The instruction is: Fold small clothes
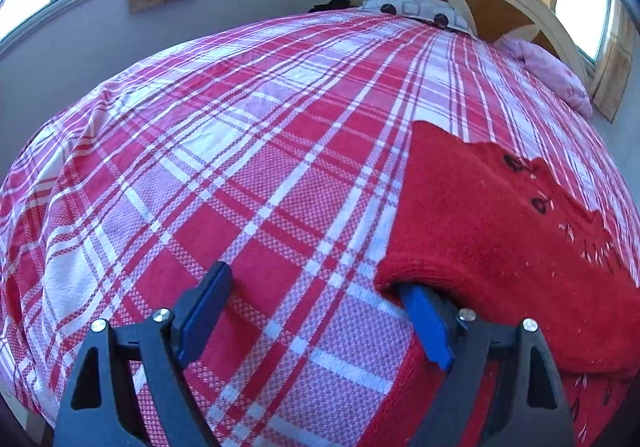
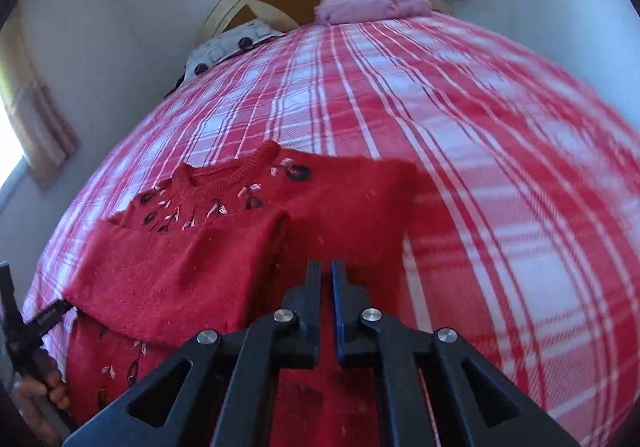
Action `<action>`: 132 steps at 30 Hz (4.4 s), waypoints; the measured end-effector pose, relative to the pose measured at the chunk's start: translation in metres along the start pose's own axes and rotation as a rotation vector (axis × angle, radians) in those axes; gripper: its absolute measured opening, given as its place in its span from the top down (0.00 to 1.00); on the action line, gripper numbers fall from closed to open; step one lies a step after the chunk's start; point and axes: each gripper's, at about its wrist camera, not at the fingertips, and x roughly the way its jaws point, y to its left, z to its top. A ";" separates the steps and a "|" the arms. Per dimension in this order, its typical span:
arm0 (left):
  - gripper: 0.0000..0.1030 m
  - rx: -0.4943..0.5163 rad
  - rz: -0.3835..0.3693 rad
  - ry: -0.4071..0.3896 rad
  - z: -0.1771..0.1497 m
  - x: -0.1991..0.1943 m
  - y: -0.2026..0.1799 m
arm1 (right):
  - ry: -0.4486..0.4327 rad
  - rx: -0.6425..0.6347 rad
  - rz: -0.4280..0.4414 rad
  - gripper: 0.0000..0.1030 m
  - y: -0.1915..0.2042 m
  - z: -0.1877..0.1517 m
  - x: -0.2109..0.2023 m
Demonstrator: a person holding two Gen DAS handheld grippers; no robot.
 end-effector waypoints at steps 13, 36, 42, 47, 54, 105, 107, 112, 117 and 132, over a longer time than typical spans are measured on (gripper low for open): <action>0.14 0.001 -0.015 0.002 -0.001 0.001 0.002 | 0.041 0.005 0.152 0.42 0.032 0.006 0.011; 0.05 -0.002 0.032 0.010 0.000 0.003 -0.002 | -0.066 -0.346 -0.176 0.92 0.062 0.014 -0.009; 0.05 0.052 0.042 0.002 -0.003 -0.002 -0.008 | 0.013 -0.308 -0.239 0.92 0.041 -0.004 0.021; 0.07 0.163 0.059 -0.031 -0.004 -0.022 -0.008 | 0.023 -0.254 -0.196 0.87 0.030 -0.001 0.010; 0.07 0.194 -0.003 -0.175 0.019 -0.069 -0.005 | -0.205 -0.111 -0.213 0.46 0.022 0.008 -0.049; 0.05 0.528 -0.496 0.037 -0.082 -0.123 0.077 | 0.073 -0.119 0.177 0.45 -0.014 -0.153 -0.171; 0.05 0.528 -0.541 0.073 -0.101 -0.126 0.086 | 0.085 -0.104 0.181 0.45 -0.018 -0.168 -0.178; 0.06 0.567 -0.604 0.187 -0.137 -0.123 0.087 | 0.153 -0.057 0.172 0.45 -0.028 -0.201 -0.182; 0.06 0.614 -0.618 0.217 -0.153 -0.113 0.075 | 0.210 -0.028 0.185 0.45 -0.035 -0.215 -0.171; 0.20 0.613 -0.711 0.302 -0.181 -0.097 0.049 | 0.386 0.038 0.255 0.45 -0.039 -0.245 -0.127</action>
